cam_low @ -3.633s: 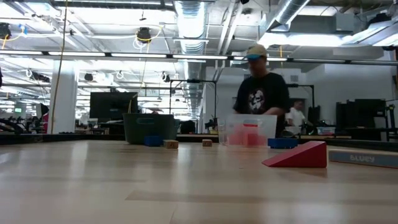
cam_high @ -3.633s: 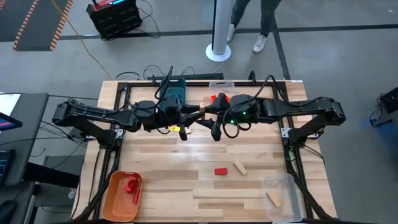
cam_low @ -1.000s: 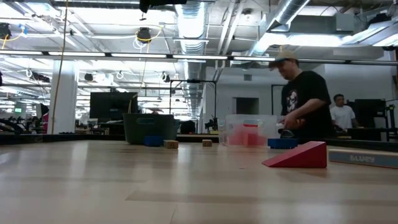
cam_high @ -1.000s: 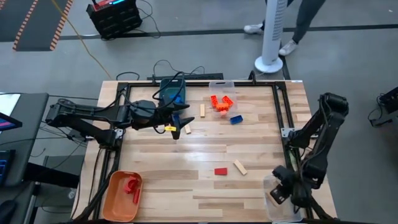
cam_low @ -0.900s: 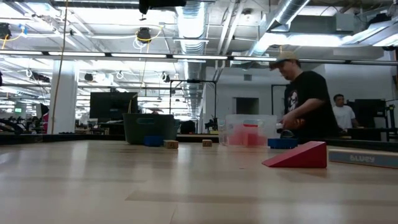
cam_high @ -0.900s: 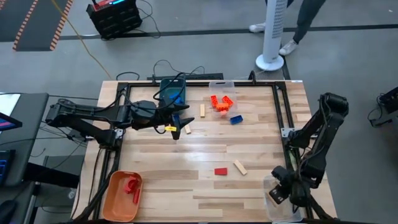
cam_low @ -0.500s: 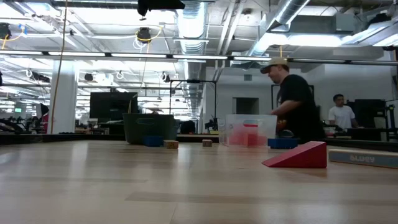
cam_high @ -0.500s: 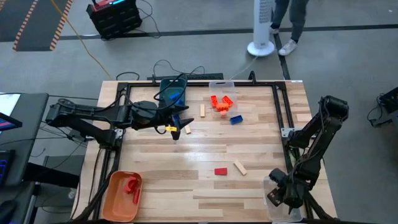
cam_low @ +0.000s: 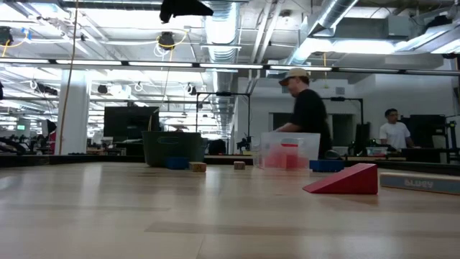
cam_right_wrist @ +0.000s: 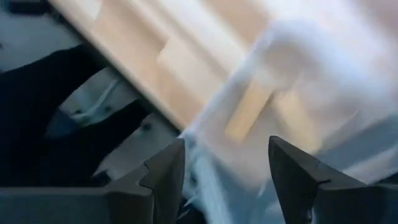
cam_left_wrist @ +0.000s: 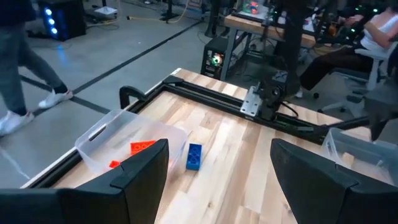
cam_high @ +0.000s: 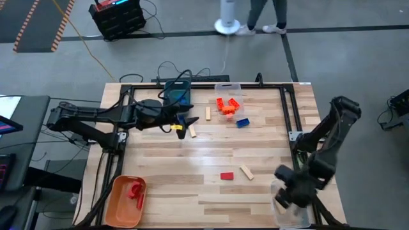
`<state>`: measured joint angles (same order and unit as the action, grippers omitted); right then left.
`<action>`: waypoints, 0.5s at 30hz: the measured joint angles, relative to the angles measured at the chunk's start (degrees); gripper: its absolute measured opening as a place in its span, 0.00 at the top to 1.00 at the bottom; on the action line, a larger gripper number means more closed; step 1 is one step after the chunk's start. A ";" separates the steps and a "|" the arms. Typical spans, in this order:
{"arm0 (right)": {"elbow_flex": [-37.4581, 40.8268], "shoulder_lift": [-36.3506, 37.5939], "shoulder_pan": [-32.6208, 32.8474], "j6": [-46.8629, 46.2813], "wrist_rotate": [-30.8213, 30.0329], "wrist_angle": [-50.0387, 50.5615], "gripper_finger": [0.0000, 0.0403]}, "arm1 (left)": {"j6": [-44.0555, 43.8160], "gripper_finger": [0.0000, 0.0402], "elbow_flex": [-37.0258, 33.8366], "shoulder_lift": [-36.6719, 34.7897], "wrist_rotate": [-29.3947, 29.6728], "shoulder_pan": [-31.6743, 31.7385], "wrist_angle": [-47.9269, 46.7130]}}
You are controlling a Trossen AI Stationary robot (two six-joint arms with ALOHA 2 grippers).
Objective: Sort blocks
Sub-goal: Put the brown block into the bottom transparent bin
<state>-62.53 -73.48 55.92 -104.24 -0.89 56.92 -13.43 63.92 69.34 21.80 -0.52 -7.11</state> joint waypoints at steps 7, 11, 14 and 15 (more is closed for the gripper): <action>-0.97 -3.56 -20.17 25.54 -0.51 2.45 0.47 | -4.35 0.32 0.00 0.00 -0.69 2.05 -6.43; -0.96 -8.51 -29.50 36.59 -0.33 -0.24 0.47 | -7.33 0.32 0.00 0.00 -4.28 3.10 -11.40; -0.96 -13.96 -33.69 40.44 0.46 -3.44 0.47 | -7.46 0.32 -0.01 -0.39 -7.66 3.17 -13.40; -0.96 -15.71 -34.51 40.80 0.78 -4.15 0.47 | -7.46 0.32 -0.02 -0.80 -8.75 3.15 -14.54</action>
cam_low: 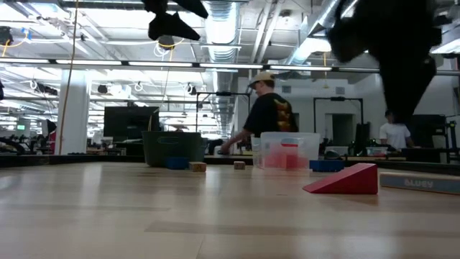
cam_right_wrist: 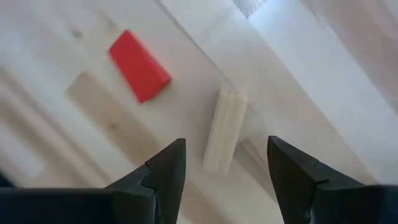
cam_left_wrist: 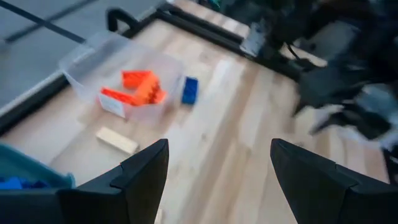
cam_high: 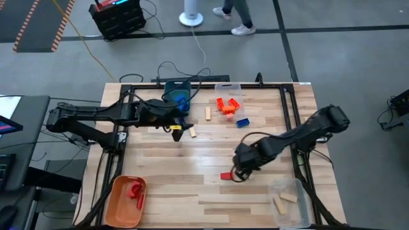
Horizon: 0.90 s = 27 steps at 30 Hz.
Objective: Sort blocks
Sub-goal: Put the brown block into the bottom transparent bin
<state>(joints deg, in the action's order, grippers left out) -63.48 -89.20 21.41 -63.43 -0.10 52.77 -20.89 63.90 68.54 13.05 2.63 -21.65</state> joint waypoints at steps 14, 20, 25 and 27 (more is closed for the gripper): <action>0.02 -8.61 0.19 -3.80 -1.00 -2.00 0.47 | 4.44 0.32 0.02 -9.28 -2.31 0.11 -8.49; 0.02 -13.89 0.13 -0.31 1.10 -5.31 0.47 | 5.25 0.32 0.02 -10.12 -2.31 0.11 -9.08; 0.07 -15.10 0.33 -2.83 1.65 -3.56 0.47 | 4.77 0.32 0.02 -10.10 -2.31 0.11 -11.12; 0.06 -14.75 0.26 -2.65 1.65 -4.48 0.47 | 4.77 0.32 0.02 -10.10 -2.29 0.11 -11.49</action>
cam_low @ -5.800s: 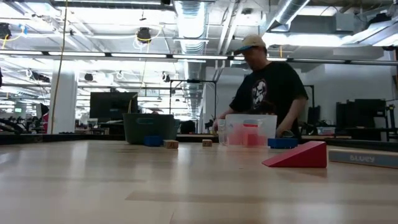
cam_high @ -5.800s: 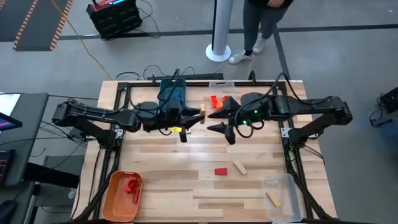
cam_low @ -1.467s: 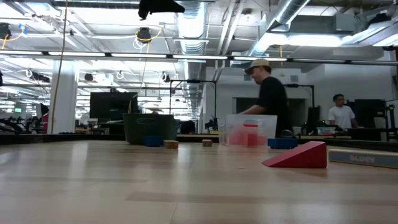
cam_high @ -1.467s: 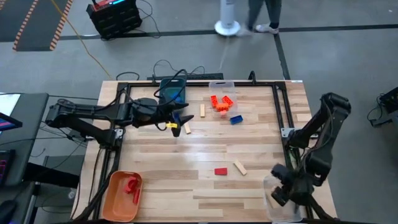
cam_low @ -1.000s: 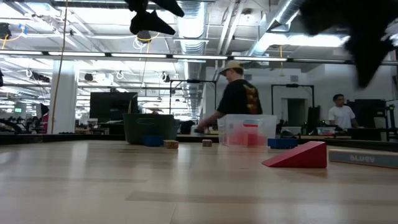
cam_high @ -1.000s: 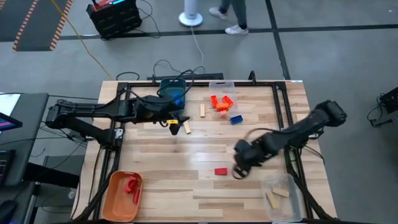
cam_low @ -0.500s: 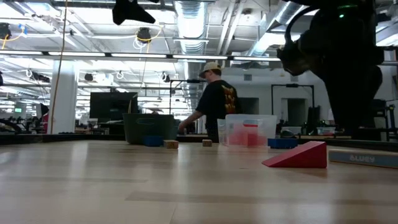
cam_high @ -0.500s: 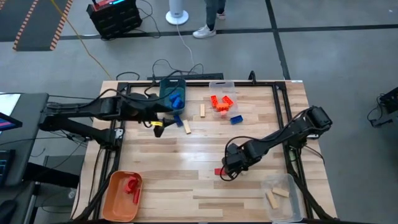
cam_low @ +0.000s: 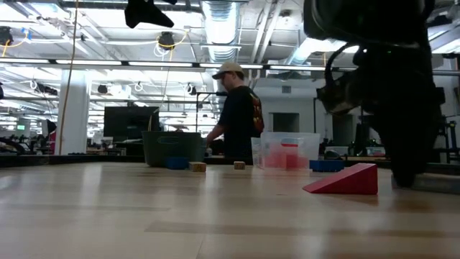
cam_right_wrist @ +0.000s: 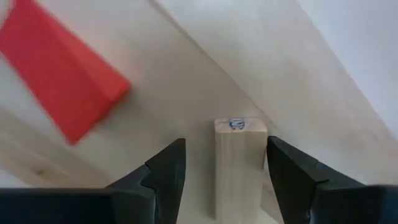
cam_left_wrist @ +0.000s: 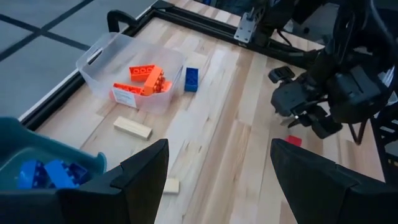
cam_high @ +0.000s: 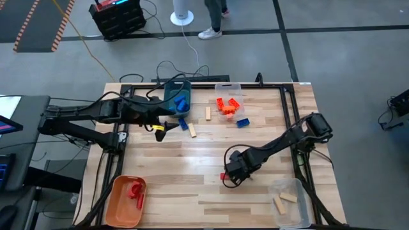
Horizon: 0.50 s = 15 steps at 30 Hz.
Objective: Sort blocks
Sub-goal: Put the brown block into the bottom transparent bin
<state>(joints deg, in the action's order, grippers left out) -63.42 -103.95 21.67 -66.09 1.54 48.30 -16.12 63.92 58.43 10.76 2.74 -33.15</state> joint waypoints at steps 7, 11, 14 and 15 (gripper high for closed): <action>0.07 -0.36 0.04 1.51 0.42 -1.05 0.55 | 1.75 0.32 0.00 0.00 0.02 0.00 0.04; 1.14 -0.19 -0.50 0.74 0.99 -1.88 0.67 | 1.95 0.32 0.00 0.00 0.04 0.00 0.04; 1.12 -0.03 -0.51 0.75 1.31 -1.96 0.78 | 1.95 0.32 0.00 0.00 0.04 0.00 -0.02; 1.14 0.40 -0.50 0.77 1.29 -2.07 0.81 | 1.93 0.32 0.00 0.00 0.04 0.00 -0.04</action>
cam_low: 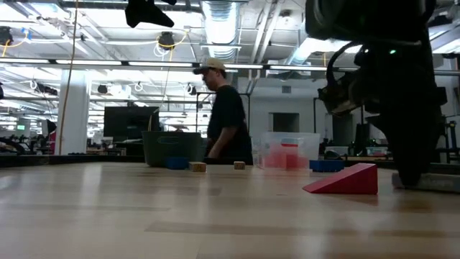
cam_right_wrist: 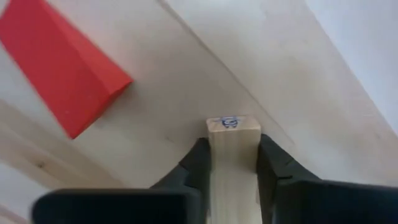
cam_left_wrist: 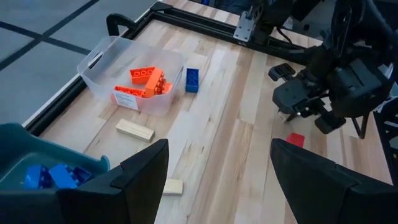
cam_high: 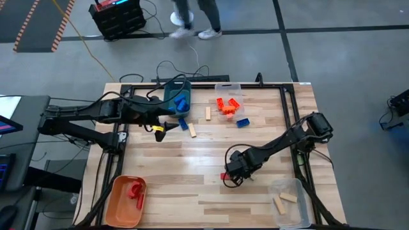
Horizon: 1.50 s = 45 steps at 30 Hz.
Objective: Sort blocks
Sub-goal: Put the brown block into the bottom transparent bin
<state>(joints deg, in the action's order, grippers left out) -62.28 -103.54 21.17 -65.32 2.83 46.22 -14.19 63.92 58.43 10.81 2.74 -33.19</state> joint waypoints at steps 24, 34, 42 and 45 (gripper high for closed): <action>0.13 27.17 21.76 -43.24 7.97 6.64 0.90 | 7.47 0.32 0.04 -0.26 -2.53 6.35 -0.05; 0.15 16.73 35.28 -62.58 7.94 3.77 0.90 | 10.52 0.32 0.04 -0.22 -2.47 7.67 2.58; 0.15 10.40 33.74 -62.75 7.54 2.46 0.83 | 11.62 0.32 0.04 -0.22 -2.64 7.66 3.13; 0.15 9.79 33.48 -62.38 7.52 2.50 0.76 | 11.57 0.32 0.04 -0.22 -2.64 7.65 3.06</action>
<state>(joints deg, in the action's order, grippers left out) -62.13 -93.75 54.65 -127.70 10.35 48.73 -2.61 63.96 58.22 8.16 10.39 -30.13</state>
